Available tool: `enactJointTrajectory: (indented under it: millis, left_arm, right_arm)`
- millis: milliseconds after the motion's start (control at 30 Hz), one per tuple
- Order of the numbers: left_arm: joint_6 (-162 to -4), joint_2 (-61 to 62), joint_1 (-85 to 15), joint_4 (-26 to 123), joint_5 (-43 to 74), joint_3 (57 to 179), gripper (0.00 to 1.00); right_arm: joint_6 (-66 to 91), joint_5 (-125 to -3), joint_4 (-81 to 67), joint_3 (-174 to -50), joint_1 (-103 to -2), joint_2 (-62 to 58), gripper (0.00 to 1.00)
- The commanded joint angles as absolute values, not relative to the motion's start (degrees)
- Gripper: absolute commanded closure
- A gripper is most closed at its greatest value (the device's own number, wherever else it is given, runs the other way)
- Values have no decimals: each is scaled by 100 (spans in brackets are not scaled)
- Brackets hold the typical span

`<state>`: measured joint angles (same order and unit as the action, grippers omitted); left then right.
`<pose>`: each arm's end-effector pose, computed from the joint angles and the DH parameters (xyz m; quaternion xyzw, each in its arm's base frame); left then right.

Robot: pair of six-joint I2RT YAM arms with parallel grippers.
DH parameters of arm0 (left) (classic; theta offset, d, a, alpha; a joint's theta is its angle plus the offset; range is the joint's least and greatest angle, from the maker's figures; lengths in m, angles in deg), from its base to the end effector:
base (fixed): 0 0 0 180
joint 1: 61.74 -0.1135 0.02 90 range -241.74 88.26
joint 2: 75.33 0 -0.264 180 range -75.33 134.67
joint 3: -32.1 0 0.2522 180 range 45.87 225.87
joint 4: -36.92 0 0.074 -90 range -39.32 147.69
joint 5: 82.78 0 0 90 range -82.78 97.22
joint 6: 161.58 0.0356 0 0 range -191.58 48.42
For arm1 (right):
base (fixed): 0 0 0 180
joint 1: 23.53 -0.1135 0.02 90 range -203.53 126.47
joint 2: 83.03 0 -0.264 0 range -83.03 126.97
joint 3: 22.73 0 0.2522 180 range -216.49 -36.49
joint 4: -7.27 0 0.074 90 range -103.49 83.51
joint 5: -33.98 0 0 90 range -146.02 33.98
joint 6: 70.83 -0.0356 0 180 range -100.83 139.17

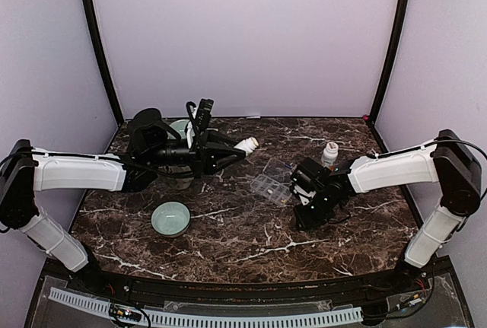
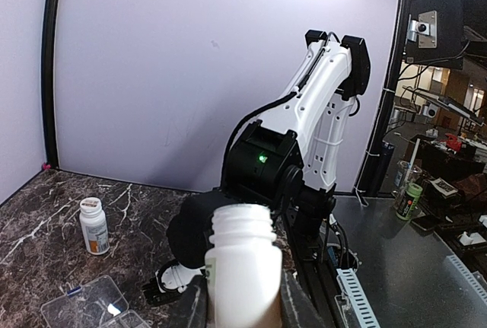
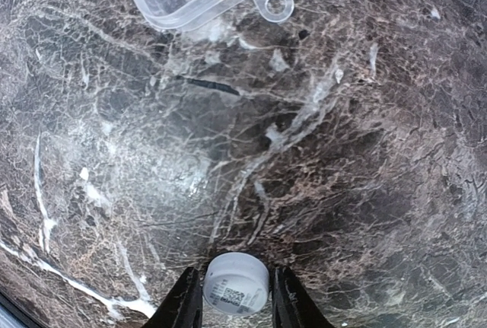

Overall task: Sort the pills into containers
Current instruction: Pick up the lid of the pill bottle from the center of the board, then close the lid of the pill bottle on the pill bottle.

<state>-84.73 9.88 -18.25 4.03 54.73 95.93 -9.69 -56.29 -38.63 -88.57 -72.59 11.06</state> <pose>0.2205 -0.2454 0.3042 0.4526 0.4772 -0.5606 0.5031 0.1905 0.2199 0.1520 -0.1740 0.9750 0.0885 0.1057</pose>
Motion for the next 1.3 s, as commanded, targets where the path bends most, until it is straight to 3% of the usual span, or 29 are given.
enactJointTrajectory:
  millis: [0,233,400,633,1267]
  left_arm:
    - [-8517,803,-1858,208,5539,9508,100]
    - [-8515,809,-1864,238,5537,9515,100]
    - [-8490,808,-1867,264,5517,9515,100]
    - [-8408,808,-1872,458,5490,9593,100]
    - [-8570,869,-2044,552,5825,9645,100]
  right_arm:
    - [-938,-5583,-3979,-8747,-7237,1103,67]
    - [-901,-5547,-3998,-8755,-7278,1208,69]
    - [-885,-5540,-3969,-8706,-7301,1224,84]
    - [-959,-5612,-3840,-8787,-7302,875,91]
    - [-1013,-6242,-3063,-10389,-7184,-651,92]
